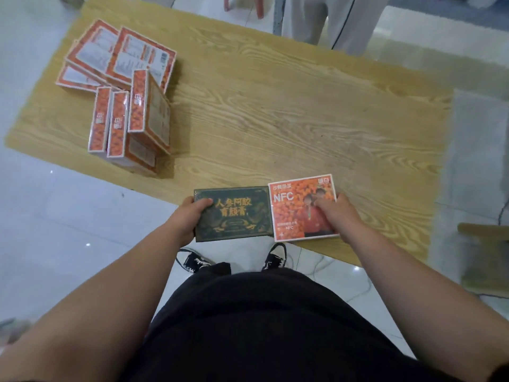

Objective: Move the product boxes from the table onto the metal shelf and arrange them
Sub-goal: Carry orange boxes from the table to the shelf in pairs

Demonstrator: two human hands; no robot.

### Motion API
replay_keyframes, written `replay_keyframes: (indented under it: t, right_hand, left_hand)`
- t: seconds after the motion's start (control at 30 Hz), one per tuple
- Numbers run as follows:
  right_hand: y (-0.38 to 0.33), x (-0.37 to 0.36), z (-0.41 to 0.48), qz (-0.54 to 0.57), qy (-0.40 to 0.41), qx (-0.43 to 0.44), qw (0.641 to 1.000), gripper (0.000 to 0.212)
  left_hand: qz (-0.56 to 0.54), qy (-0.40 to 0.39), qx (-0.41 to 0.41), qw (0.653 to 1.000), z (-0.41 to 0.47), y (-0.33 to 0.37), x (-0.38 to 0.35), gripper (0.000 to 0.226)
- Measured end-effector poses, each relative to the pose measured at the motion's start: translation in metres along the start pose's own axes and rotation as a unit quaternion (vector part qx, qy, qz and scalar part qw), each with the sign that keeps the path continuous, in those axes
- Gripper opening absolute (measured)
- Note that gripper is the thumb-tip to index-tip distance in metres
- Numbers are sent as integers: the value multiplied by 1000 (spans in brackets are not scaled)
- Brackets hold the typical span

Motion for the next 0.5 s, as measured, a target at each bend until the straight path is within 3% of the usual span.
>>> replay_keyframes:
  t: [0.17, 0.3, 0.4, 0.5]
  right_hand:
    - [-15, -40, -21, -44, -86, 30, 995, 54]
    - [-36, -100, -47, -116, -155, 77, 978, 86]
    - [-58, -164, -82, -156, -195, 113, 962, 80]
    - [-79, -237, -127, -210, -237, 165, 934, 88]
  left_hand:
    - [-25, 93, 5, 995, -49, -27, 56, 17]
    - [-113, 162, -16, 980, -91, -50, 124, 8]
    - [-164, 216, -16, 962, -123, -71, 185, 12]
    - [-215, 273, -30, 937, -154, -93, 248, 11]
Point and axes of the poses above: each hand's wrist, its own z-axis towards the middle knuckle, its own x-axis out of the back of the hand, y = z × x, the point moved 2 cm from there along z, towards the middle knuckle, and after that the axes turned 15 degrees about -x, right-handed, at the moved point
